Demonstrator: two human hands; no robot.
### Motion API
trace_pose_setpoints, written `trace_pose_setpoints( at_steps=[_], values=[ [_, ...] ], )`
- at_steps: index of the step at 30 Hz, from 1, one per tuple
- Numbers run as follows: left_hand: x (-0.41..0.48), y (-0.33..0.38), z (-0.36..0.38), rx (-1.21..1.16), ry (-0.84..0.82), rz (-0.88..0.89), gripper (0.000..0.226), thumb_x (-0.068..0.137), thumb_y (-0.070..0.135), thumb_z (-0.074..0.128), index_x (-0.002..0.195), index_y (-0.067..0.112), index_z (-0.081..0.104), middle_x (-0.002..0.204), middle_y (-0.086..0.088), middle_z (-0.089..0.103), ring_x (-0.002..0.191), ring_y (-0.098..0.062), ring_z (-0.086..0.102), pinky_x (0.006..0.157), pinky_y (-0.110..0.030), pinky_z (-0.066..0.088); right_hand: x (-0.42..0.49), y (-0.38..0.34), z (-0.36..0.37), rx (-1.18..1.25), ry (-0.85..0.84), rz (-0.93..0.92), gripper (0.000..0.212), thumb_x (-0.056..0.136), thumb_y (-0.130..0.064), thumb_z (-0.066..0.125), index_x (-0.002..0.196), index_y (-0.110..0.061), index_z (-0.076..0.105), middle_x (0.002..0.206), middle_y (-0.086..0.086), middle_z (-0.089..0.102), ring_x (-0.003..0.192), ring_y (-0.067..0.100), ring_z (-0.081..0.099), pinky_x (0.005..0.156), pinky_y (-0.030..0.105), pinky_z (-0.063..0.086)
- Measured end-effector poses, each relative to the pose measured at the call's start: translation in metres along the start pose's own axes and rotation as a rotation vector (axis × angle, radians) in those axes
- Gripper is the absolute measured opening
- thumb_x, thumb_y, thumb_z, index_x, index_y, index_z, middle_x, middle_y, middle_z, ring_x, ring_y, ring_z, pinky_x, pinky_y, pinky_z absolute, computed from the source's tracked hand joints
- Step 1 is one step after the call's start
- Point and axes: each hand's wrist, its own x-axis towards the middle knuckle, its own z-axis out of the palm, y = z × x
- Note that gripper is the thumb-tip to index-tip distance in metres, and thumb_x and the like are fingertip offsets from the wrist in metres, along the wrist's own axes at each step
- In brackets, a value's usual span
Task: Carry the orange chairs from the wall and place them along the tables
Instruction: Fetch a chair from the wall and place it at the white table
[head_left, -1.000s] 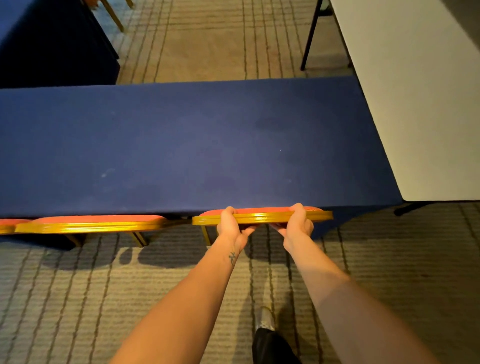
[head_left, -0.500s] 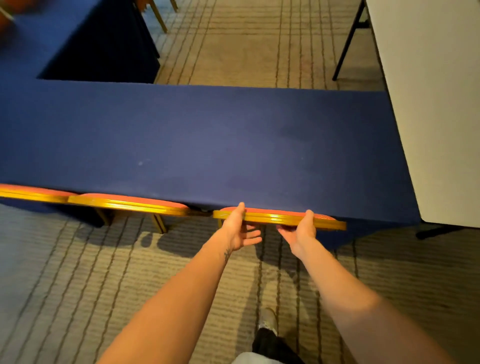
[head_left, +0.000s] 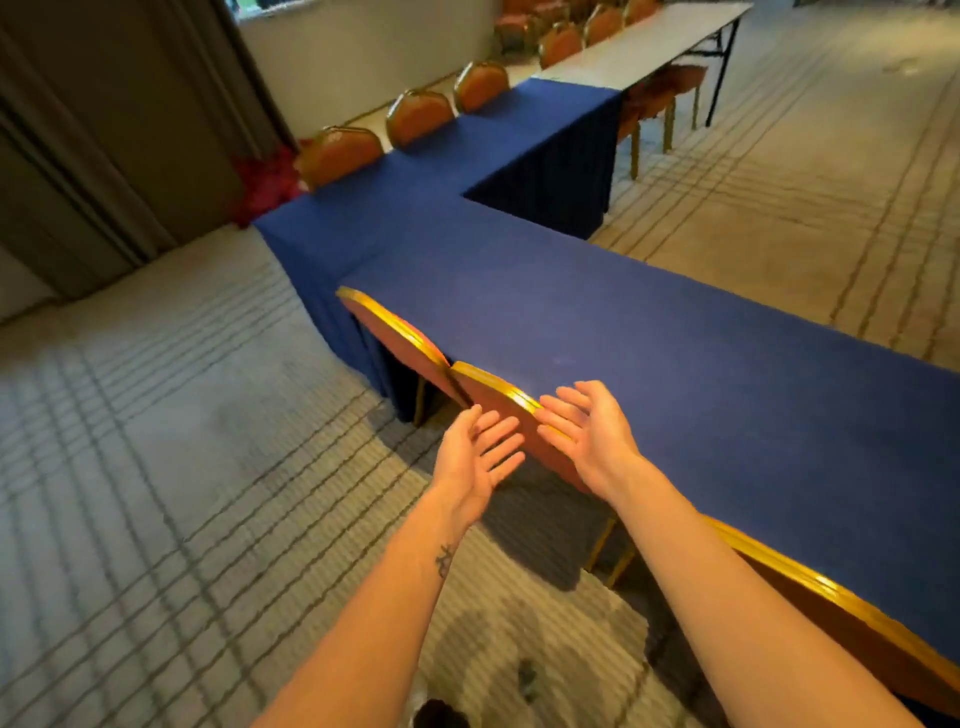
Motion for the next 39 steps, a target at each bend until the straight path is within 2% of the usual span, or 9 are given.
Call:
trace_pose_setpoints(
  at_steps=[3,8,14,18,25,31,36,39],
  values=[
    [-0.013,0.072,-0.063,-0.089,0.059,0.155,0.043,0.104,0.039,0.047,0.133,0.008,0.055,0.129,-0.015,0.067,0.117,-0.035,0.065,0.093,-0.045,0.055,0.009,0.021,0.087,-0.003,-0.141,-0.021,0.048,0.102,-0.035,0.042,0.137,-0.003,0.052,0.127,0.02,0.066,0.112,0.033,0.067,0.092,0.041,0.054],
    [-0.019,0.179,-0.167,-0.166,0.102,0.355,0.048,0.104,0.041,0.046,0.137,0.007,0.055,0.125,-0.012,0.07,0.116,-0.033,0.067,0.097,-0.047,0.054,0.016,0.066,0.218,-0.019,-0.309,-0.066,0.051,0.103,-0.043,0.04,0.134,-0.005,0.054,0.125,0.019,0.068,0.112,0.032,0.069,0.102,0.045,0.051],
    [-0.03,0.264,-0.277,-0.26,0.076,0.505,0.047,0.106,0.039,0.043,0.138,0.007,0.054,0.13,-0.01,0.069,0.123,-0.03,0.064,0.104,-0.048,0.049,0.04,0.121,0.349,-0.131,-0.463,-0.016,0.054,0.105,-0.047,0.038,0.138,-0.008,0.052,0.131,0.016,0.066,0.117,0.031,0.066,0.11,0.049,0.044],
    [-0.021,0.314,-0.336,-0.284,0.113,0.544,0.044,0.106,0.037,0.042,0.135,0.007,0.056,0.131,-0.011,0.068,0.124,-0.031,0.063,0.108,-0.05,0.046,0.062,0.15,0.421,-0.157,-0.496,0.011,0.052,0.105,-0.047,0.037,0.135,-0.007,0.053,0.129,0.017,0.067,0.117,0.033,0.066,0.111,0.05,0.044],
    [0.047,0.398,-0.392,-0.3,0.169,0.569,0.042,0.105,0.039,0.043,0.13,0.01,0.059,0.132,-0.011,0.068,0.123,-0.03,0.064,0.103,-0.048,0.049,0.144,0.164,0.525,-0.171,-0.54,0.042,0.051,0.105,-0.044,0.038,0.136,-0.006,0.052,0.131,0.018,0.065,0.119,0.034,0.065,0.11,0.049,0.045],
    [0.133,0.491,-0.421,-0.325,0.229,0.603,0.041,0.105,0.038,0.044,0.129,0.009,0.059,0.132,-0.012,0.068,0.124,-0.031,0.063,0.109,-0.051,0.046,0.251,0.155,0.63,-0.18,-0.617,0.063,0.05,0.106,-0.043,0.039,0.136,-0.006,0.053,0.13,0.017,0.066,0.117,0.033,0.066,0.108,0.049,0.046],
    [0.186,0.572,-0.438,-0.319,0.258,0.642,0.042,0.106,0.038,0.043,0.13,0.008,0.06,0.131,-0.012,0.068,0.124,-0.031,0.063,0.109,-0.051,0.046,0.31,0.139,0.715,-0.209,-0.695,0.088,0.05,0.106,-0.044,0.038,0.137,-0.007,0.053,0.13,0.015,0.067,0.117,0.03,0.067,0.103,0.045,0.05],
    [0.213,0.615,-0.45,-0.321,0.276,0.653,0.044,0.106,0.038,0.042,0.131,0.007,0.06,0.13,-0.011,0.069,0.123,-0.03,0.064,0.11,-0.052,0.045,0.342,0.133,0.764,-0.216,-0.712,0.11,0.05,0.107,-0.043,0.038,0.138,-0.007,0.052,0.129,0.014,0.068,0.118,0.03,0.066,0.106,0.046,0.048]
  ],
)
